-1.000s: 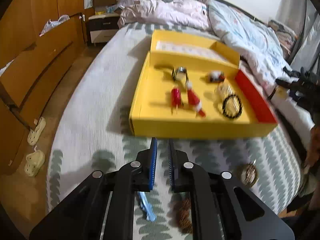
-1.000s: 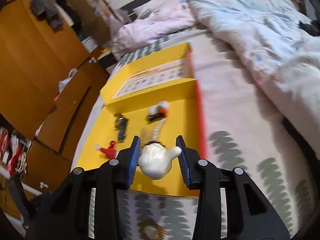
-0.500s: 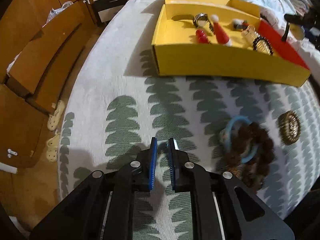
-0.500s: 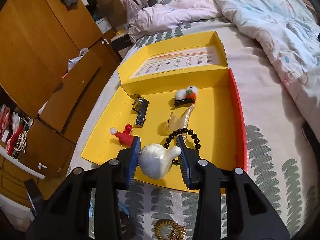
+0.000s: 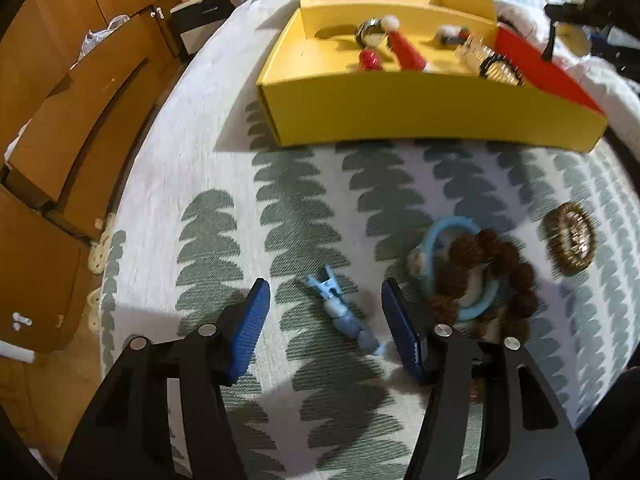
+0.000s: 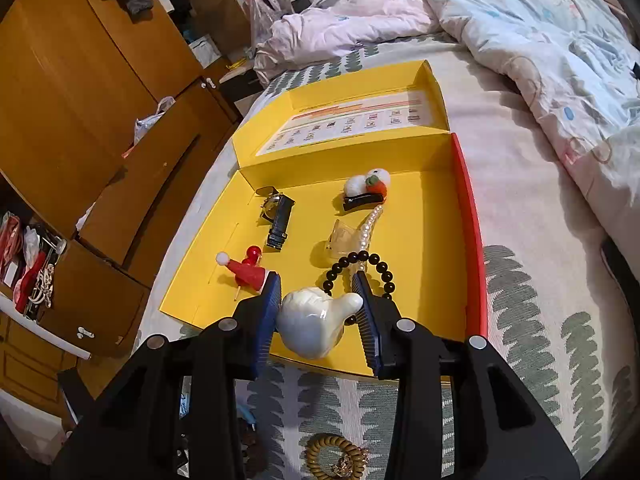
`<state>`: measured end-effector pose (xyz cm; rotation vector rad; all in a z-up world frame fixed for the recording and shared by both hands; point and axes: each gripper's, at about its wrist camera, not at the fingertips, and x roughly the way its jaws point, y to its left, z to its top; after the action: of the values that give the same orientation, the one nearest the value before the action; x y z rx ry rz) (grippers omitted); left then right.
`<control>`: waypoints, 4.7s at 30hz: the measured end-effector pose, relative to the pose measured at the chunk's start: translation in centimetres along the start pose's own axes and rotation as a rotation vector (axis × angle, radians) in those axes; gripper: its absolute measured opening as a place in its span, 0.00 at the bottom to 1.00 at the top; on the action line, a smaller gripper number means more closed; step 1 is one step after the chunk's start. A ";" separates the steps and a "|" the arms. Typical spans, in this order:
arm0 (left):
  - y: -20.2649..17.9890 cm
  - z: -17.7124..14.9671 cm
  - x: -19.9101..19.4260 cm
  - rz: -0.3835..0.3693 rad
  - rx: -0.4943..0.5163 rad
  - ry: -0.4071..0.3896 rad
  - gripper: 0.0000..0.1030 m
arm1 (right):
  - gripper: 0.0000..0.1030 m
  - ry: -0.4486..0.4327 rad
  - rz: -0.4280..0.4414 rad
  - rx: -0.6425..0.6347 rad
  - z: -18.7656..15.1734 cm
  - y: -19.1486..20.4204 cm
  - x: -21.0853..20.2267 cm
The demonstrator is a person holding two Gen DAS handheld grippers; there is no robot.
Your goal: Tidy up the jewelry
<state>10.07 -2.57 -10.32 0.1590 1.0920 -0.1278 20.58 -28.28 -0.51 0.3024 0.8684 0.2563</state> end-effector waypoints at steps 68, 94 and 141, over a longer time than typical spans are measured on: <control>-0.6 14.6 1.7 -0.355 -0.093 -0.006 0.61 | 0.76 0.087 -0.092 0.017 0.8 -0.5 5.2; -1.6 0.9 -2.1 -0.145 0.076 -0.035 0.85 | 0.87 0.246 -0.185 -0.054 -11.3 0.2 -2.5; -3.2 -1.4 -1.0 -0.221 0.084 0.009 0.20 | 0.16 0.367 -0.019 -0.017 -13.1 1.3 1.4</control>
<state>7.82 -5.37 -10.24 0.1140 1.1121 -0.3715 11.13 -24.62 -8.98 0.2343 1.2302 0.3062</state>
